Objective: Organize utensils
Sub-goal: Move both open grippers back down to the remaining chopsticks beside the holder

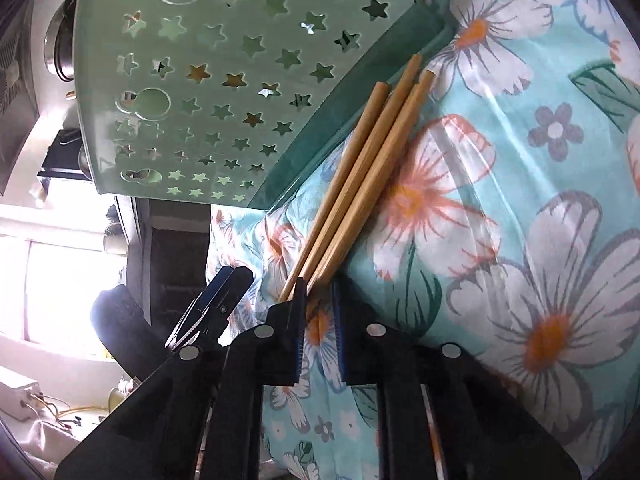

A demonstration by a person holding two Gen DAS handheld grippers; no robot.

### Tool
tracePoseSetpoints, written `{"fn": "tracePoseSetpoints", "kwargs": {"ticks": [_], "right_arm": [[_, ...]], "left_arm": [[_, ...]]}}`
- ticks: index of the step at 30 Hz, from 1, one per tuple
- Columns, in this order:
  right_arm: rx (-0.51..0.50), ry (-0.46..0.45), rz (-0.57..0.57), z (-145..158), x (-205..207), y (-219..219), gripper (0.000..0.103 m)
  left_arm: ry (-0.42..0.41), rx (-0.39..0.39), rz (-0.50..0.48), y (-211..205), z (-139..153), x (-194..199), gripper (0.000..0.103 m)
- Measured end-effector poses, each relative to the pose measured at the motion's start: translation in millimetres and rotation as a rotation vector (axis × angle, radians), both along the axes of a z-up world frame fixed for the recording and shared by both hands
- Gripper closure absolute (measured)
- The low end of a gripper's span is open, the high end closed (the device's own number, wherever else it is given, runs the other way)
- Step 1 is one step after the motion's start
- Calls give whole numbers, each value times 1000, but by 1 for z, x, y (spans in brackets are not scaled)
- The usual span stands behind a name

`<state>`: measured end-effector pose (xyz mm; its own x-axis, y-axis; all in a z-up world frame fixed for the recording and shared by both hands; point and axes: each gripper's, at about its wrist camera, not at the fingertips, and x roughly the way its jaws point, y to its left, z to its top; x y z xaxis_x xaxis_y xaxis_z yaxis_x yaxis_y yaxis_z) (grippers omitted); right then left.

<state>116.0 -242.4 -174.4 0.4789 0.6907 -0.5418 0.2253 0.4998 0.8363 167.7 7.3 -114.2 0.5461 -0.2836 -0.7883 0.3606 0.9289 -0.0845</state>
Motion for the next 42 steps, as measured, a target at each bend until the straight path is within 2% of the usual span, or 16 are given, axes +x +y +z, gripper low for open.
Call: {"fn": "tracePoseSetpoints", "kwargs": {"ticks": [6, 12, 17, 21, 29, 33, 38, 42], "right_arm": [[20, -3, -5, -1, -3, -2, 91], [1, 19, -5, 2, -17, -24, 91], [-126, 38, -44, 18, -35, -55, 91], [-273, 46, -83, 28, -36, -70, 91], [-387, 22, -68, 32, -19, -51, 90], [-411, 4, -53, 34, -15, -44, 90], [-409, 11, -68, 34, -26, -54, 90], [-401, 25, -105, 33, -43, -66, 91]], "left_arm": [[6, -7, 10, 0, 2, 1, 25], [-10, -8, 14, -3, 6, -2, 25], [-39, -3, -20, -14, 13, -8, 25], [-35, -2, -42, -23, 13, -7, 25], [-73, 1, -85, -39, 24, -15, 25], [-96, -9, -151, -50, 28, -27, 25], [-125, 8, -293, -72, 30, -46, 25], [-135, 41, -403, -90, 25, -59, 38]]}}
